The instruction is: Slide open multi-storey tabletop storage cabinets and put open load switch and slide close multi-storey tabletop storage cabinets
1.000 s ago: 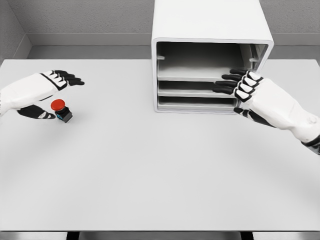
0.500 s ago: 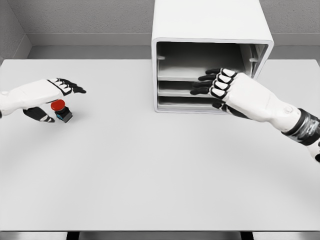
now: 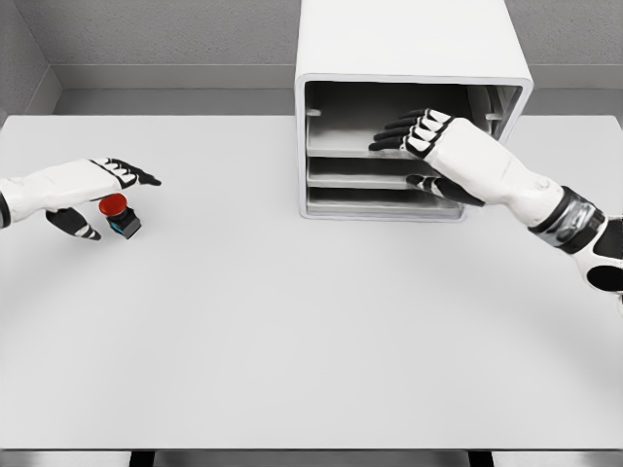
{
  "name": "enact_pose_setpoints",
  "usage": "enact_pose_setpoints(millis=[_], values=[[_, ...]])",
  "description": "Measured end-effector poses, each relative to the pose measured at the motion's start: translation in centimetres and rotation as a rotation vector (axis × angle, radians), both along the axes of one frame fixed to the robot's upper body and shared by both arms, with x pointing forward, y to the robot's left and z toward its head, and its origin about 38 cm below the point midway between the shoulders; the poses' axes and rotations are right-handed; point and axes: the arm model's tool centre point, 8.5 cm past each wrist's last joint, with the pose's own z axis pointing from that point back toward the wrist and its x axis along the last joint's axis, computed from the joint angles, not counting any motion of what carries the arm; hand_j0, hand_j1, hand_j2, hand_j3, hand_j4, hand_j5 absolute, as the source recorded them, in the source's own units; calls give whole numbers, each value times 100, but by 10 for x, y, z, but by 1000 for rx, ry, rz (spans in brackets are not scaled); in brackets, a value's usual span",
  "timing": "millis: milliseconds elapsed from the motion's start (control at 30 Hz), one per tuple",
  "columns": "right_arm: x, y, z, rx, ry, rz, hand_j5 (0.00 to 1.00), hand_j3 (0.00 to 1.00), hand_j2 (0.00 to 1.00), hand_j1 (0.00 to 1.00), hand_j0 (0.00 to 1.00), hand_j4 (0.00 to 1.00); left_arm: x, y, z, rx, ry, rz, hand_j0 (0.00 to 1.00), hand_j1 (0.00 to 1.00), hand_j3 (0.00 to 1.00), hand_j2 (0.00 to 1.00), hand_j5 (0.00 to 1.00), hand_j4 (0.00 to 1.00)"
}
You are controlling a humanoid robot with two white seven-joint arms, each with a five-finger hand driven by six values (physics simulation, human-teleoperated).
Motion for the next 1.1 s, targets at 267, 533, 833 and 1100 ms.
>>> enact_pose_setpoints(millis=[267, 533, 833, 1100], values=[[17, 9, -14, 13, 39, -18, 79, 79, 79, 79, 79, 79, 2, 0, -7, 12, 22, 1, 87, 87, 87, 87, 87, 87], [25, 18, -30, 15, 84, -25, 79, 79, 79, 79, 79, 79, 2, 1, -12, 18, 35, 6, 79, 79, 79, 79, 79, 79], [38, 21, -36, 13, 102, -45, 79, 79, 79, 79, 79, 79, 2, 2, -12, 19, 37, 8, 62, 62, 62, 62, 62, 62], [39, 18, -48, 0, 130, -58, 80, 80, 80, 80, 80, 80, 2, 3, -11, 20, 35, 9, 52, 52, 52, 52, 52, 52]])
